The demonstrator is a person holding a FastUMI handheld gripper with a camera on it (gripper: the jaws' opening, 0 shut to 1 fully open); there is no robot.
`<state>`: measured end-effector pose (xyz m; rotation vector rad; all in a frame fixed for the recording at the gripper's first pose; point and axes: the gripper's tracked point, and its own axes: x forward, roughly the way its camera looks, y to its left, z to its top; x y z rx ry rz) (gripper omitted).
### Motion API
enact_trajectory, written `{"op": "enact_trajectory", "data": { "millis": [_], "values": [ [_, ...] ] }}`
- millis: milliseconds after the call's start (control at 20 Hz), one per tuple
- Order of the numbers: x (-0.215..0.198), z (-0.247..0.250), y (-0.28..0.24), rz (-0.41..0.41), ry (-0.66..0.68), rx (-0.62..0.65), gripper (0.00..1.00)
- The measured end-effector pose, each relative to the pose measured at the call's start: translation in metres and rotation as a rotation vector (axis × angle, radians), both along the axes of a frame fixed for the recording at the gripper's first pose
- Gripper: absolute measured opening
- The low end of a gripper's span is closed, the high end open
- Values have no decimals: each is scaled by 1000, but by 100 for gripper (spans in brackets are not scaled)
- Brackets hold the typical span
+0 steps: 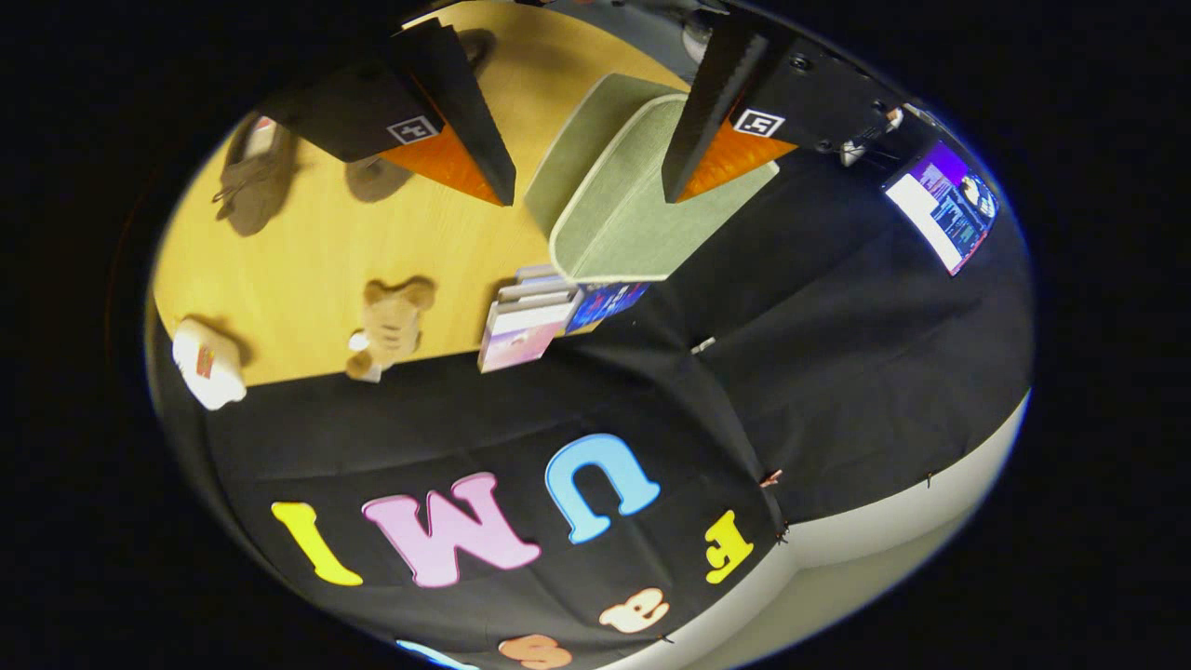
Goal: Open the storage box then place both shoes into the box .Put the left shoe in first, then the right shoe, with the right side of both shoes facing outward in a uniform manner.
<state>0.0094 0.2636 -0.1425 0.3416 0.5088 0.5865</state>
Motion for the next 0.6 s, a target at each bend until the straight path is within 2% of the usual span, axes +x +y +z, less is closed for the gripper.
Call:
{"op": "enact_trajectory", "data": {
  "millis": [250,600],
  "values": [
    [-25,-36,44,143,151,115,98],
    [-33,-69,79,221,286,264,98]
  ]
}}
